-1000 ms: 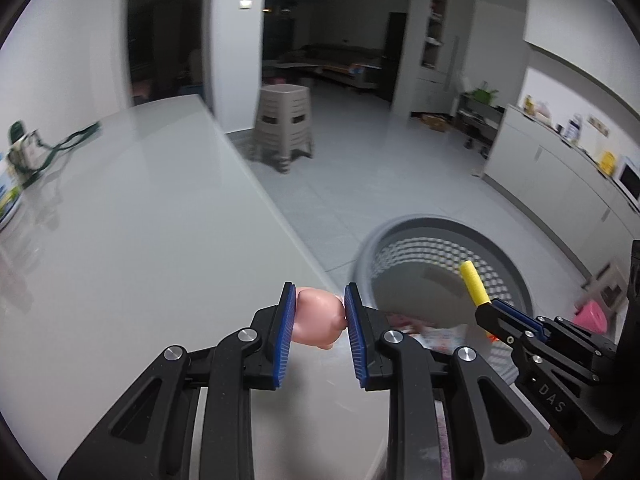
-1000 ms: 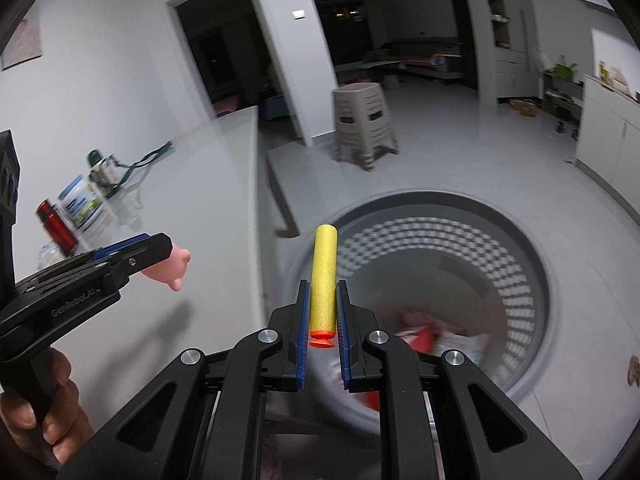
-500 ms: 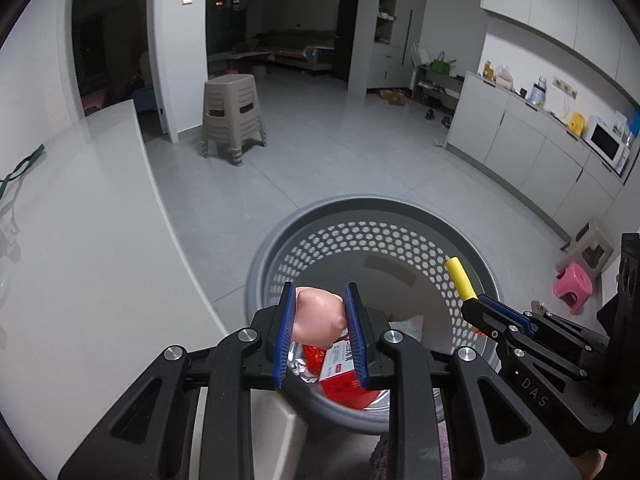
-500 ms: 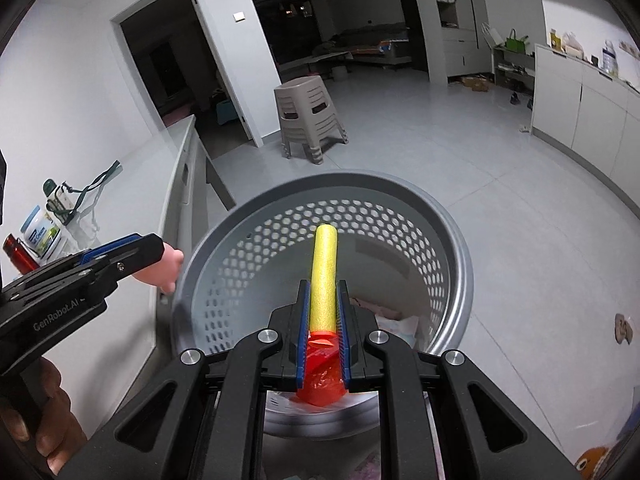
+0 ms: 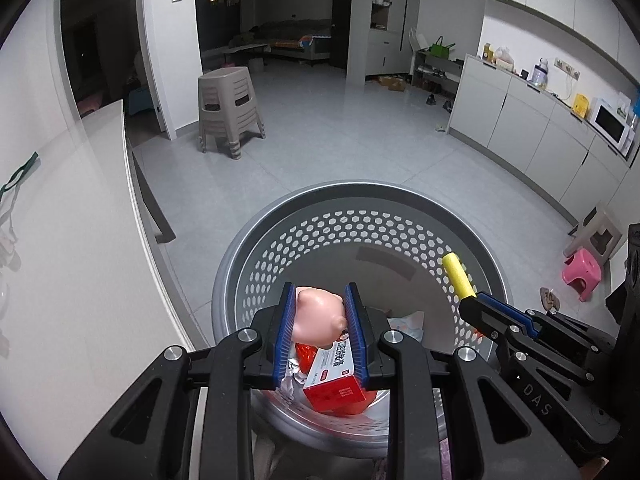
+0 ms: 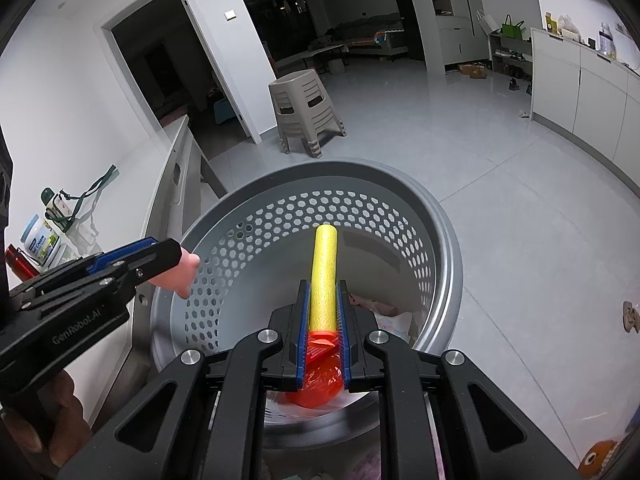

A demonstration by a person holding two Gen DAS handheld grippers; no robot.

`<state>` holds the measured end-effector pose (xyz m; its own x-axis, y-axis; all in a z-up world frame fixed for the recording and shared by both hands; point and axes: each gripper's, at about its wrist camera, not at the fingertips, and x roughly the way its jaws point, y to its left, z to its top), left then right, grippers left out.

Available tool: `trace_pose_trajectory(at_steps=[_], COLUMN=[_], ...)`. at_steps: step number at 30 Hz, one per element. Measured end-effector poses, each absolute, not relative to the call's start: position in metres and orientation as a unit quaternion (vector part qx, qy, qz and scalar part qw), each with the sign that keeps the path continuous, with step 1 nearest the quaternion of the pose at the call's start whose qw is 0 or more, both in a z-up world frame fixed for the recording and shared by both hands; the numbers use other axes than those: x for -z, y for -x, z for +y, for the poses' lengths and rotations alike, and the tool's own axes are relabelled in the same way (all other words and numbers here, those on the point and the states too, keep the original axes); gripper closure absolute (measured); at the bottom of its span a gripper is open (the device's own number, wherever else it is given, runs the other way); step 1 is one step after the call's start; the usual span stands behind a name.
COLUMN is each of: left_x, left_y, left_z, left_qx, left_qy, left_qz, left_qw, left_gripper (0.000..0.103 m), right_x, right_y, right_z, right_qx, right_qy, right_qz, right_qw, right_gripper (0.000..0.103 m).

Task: Collect trash
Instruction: 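Open both grippers to drop the pig and dart into the basket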

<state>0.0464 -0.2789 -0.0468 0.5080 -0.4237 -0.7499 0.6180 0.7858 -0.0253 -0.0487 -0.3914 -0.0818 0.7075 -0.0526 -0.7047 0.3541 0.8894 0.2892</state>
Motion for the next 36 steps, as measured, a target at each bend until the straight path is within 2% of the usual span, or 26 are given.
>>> trace_pose_trajectory(at_steps=[24,26,28,30,36], left_x=[0.053,0.052,0.051,0.05,0.047], left_y=[-0.052,-0.052,-0.051,-0.051,-0.05], left_z=[-0.281,-0.28,-0.279,-0.277,-0.273], left_qx=[0.277,0.274,0.272,0.269,0.267], left_qy=[-0.124,-0.127,-0.127,-0.126,-0.124], left_qz=[0.408,0.405,0.403,0.398,0.394], left_qw=[0.861,0.863,0.864,0.868,0.871], left_gripper=[0.077,0.073,0.058,0.048,0.047], right_x=[0.089,0.088,0.087,0.085,0.083], right_y=[0.04,0.041,0.041,0.042,0.043], right_z=[-0.399,-0.399,-0.399,-0.399,-0.398], right_qx=[0.111,0.112,0.113,0.115,0.116], right_qy=[-0.21,-0.21,-0.211,-0.212,-0.211], right_qz=[0.373,0.371,0.368,0.364,0.363], right_qw=[0.897,0.898,0.898,0.899,0.9], right_gripper=[0.09,0.089,0.082,0.081,0.081])
